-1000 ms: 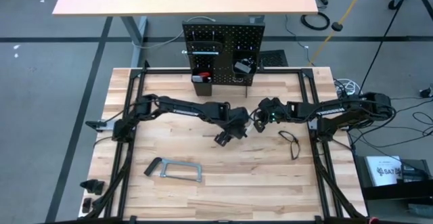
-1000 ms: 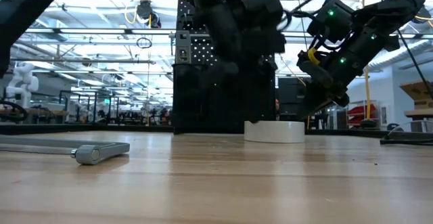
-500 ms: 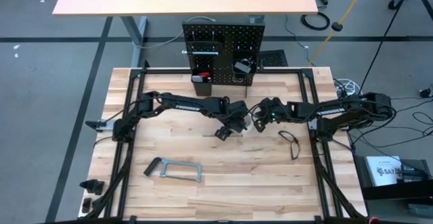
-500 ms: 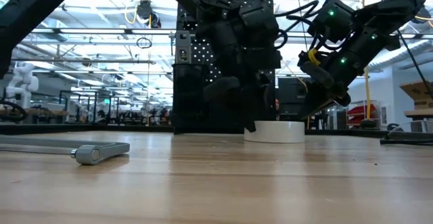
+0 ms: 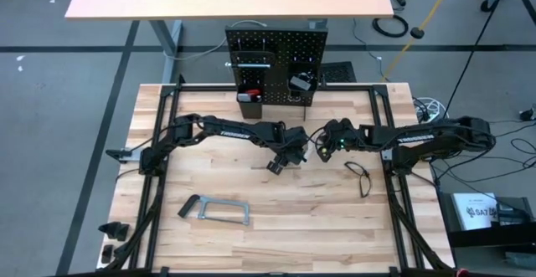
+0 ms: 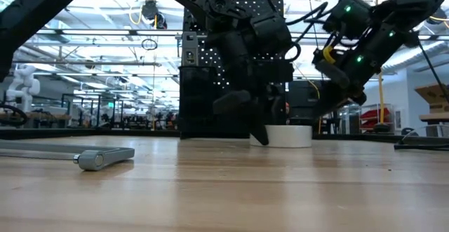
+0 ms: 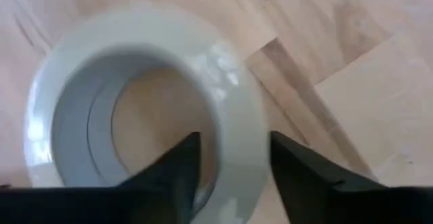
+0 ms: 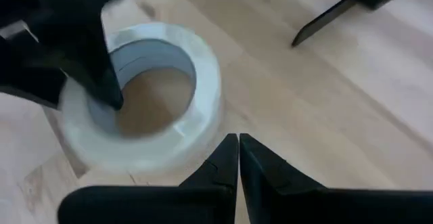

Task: Hang tools onto peg board
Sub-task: Hang the white tape on the black peg board

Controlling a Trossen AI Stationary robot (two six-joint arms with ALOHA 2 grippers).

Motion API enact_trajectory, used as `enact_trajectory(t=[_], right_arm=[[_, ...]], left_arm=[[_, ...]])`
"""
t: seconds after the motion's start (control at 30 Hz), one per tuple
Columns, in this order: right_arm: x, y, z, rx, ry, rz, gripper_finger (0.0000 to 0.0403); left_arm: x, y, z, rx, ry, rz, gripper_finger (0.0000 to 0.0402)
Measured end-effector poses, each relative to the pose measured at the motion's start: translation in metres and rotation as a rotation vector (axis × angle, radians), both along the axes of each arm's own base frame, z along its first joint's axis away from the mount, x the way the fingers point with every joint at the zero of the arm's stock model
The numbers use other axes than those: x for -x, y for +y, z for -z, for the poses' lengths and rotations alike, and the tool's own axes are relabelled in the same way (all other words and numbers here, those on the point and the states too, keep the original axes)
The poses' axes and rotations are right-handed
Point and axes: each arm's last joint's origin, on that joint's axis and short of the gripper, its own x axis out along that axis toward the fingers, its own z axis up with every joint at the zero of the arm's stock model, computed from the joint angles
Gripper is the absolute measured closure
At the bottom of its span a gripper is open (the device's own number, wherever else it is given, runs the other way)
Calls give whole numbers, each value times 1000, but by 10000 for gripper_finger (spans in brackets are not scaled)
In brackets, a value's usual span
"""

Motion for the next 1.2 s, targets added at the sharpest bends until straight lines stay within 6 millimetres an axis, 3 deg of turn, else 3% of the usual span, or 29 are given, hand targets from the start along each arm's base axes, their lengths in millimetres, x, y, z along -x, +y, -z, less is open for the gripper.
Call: enact_trajectory(t=[0.13, 0.17, 0.33, 0.57, 0.9, 1.2], right_arm=[[14, 1, -17, 45, -12, 50, 386], [17, 1, -21, 54, -25, 66, 384], [33, 3, -37, 64, -85, 107, 383], [43, 8, -44, 60, -104, 96, 383], [46, 9, -48, 64, -125, 96, 383], [46, 9, -48, 53, -131, 107, 383]], left_arm=[[0, 1, 0, -5, -6, -9, 325], [-1, 1, -1, -5, -10, -9, 331], [-2, 2, -1, -17, -19, -17, 331], [-4, 1, -5, -224, -35, -103, 331], [-9, -10, -13, -437, -86, -184, 331], [-12, -4, -20, -621, -137, -310, 331]])
